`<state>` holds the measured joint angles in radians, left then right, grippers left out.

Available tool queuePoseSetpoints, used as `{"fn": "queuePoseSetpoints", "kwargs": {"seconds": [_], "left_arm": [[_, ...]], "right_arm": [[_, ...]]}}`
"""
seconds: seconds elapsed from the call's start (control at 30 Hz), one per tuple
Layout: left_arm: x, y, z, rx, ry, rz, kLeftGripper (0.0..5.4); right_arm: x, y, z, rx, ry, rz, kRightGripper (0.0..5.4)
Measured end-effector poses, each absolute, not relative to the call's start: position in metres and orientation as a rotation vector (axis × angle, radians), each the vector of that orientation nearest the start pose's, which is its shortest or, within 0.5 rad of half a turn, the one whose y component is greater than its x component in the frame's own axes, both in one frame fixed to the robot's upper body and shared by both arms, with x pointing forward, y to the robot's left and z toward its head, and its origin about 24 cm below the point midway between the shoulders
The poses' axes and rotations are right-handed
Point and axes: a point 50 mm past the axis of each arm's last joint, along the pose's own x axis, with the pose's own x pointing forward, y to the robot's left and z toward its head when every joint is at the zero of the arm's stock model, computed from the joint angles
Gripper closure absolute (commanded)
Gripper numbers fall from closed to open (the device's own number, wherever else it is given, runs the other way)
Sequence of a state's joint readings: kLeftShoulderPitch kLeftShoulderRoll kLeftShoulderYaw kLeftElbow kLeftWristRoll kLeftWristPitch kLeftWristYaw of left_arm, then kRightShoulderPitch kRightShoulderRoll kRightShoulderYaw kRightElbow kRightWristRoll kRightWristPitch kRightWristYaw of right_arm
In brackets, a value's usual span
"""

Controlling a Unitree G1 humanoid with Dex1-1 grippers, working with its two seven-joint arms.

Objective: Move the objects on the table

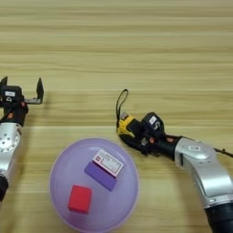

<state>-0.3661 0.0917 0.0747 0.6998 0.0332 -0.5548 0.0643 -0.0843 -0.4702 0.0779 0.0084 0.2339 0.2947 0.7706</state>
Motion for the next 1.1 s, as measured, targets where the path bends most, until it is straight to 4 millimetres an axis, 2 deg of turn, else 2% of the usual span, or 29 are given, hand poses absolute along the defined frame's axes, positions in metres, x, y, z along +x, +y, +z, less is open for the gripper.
{"fn": "queuePoseSetpoints", "kwargs": {"seconds": [0.57,1.1], "left_arm": [[0.309,0.166,0.035,0.101,-0.213,0.044,0.0],[0.309,0.166,0.035,0.101,-0.211,0.044,0.0]], "right_arm": [[0.276,-0.198,0.045,-0.231,0.294,0.642,2.8],[0.278,-0.2,0.043,-0.234,0.287,0.635,2.8]]}}
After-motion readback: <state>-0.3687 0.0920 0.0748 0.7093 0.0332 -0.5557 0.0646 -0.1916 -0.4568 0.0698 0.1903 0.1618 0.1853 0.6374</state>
